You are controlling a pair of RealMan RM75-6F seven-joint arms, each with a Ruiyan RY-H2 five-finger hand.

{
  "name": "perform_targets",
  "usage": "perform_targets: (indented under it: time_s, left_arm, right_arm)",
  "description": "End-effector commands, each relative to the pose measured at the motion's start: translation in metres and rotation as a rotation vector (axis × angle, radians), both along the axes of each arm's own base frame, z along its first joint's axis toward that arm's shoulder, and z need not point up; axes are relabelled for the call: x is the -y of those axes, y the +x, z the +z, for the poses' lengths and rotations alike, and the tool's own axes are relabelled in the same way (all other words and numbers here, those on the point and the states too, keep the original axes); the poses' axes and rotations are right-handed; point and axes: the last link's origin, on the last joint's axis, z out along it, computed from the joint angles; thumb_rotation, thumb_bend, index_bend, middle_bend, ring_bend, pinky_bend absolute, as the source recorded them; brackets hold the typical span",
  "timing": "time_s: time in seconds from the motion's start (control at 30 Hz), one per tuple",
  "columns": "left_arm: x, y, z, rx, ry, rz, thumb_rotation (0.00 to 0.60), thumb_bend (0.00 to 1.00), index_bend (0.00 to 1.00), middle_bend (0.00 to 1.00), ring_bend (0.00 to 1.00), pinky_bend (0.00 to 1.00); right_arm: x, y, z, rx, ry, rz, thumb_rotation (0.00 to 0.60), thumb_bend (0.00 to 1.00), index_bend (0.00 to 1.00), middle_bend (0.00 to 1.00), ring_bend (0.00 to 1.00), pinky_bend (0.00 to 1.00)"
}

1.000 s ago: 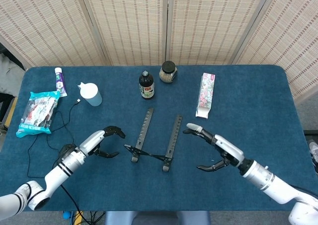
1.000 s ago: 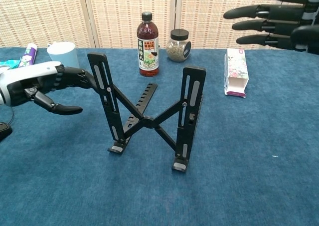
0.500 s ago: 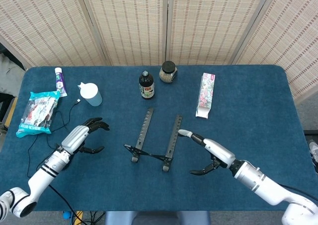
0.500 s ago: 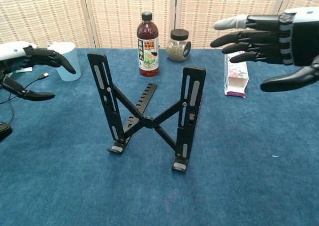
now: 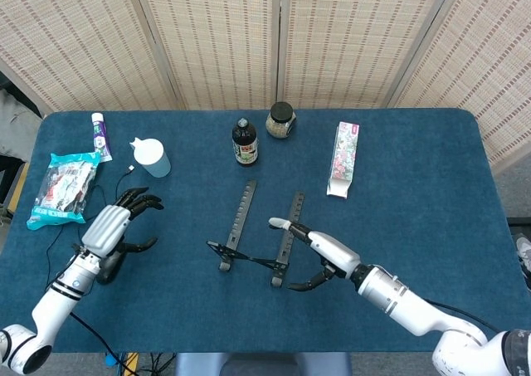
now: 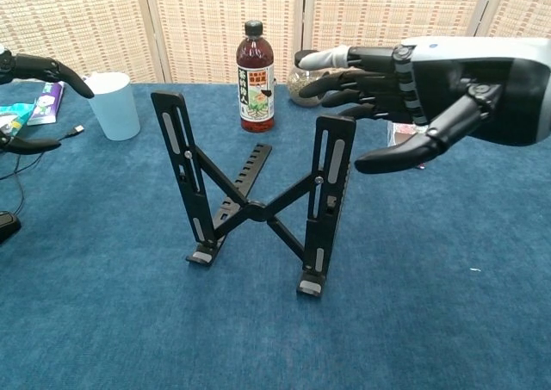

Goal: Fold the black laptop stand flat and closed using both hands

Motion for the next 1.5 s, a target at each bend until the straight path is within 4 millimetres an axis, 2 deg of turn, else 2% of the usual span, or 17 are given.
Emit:
perform_targets:
  time_s: [0.03,0.4,0.67,0.77,0.93,1.1,1.23,1.37,1.5]
  left_arm:
    - [0.001,0.001,0.002,-0.005,0.009,-0.007,0.6,0.22,0.26,0.2,0.06,0.04]
    - [0.003,0.002,0.008,-0.024,0.035,-0.019,0.6,0.22,0.26,0.2,0.06,0.04]
    - [0.003,0.003,0.01,-0.031,0.039,-0.023,0.6,0.22,0.26,0.2,0.06,0.04]
    - [0.002,0.003,0.012,-0.032,0.048,-0.023,0.6,0.22,0.26,0.2,0.06,0.04]
    - [-0.004,0.003,0.021,-0.075,0.085,-0.032,0.6,0.22,0.26,0.2,0.06,0.04]
    - [-0.011,0.006,0.026,-0.116,0.111,-0.033,0.6,0.22,0.26,0.2,0.06,0.04]
    - [-0.016,0.007,0.024,-0.175,0.107,-0.033,0.6,0.22,0.27,0.2,0.06,0.04]
    - [-0.026,0.009,0.019,-0.28,0.106,-0.066,0.6,0.22,0.27,0.2,0.06,0.04]
    - [-0.035,0.014,0.007,-0.355,0.084,-0.101,0.6,0.22,0.27,0.2,0.06,0.04]
  right_arm:
    - [0.004,0.005,-0.01,-0.019,-0.015,0.006,0.6,0.11,0.0,0.1,0.0,0.05]
    - [0.022,0.007,-0.029,-0.072,-0.119,-0.029,0.6,0.15,0.0,0.1,0.0,0.05]
    - [0.036,0.0,-0.031,-0.079,-0.192,-0.101,0.6,0.16,0.0,0.1,0.0,0.05]
    - [0.043,-0.006,-0.025,-0.073,-0.246,-0.148,0.6,0.16,0.0,0.1,0.0,0.04]
    - [0.049,-0.013,0.003,-0.015,-0.38,-0.205,0.6,0.17,0.0,0.05,0.0,0.0]
    - [0.043,-0.022,0.04,-0.054,-0.556,-0.116,0.6,0.17,0.0,0.03,0.0,0.0]
    - [0.036,-0.028,0.059,-0.137,-0.639,-0.016,0.6,0.17,0.0,0.03,0.0,0.0]
    - [0.032,-0.033,0.064,-0.299,-0.679,0.113,0.6,0.17,0.0,0.04,0.0,0.0]
    - [0.03,-0.037,0.06,-0.454,-0.683,0.221,0.6,0.17,0.0,0.04,0.0,0.0]
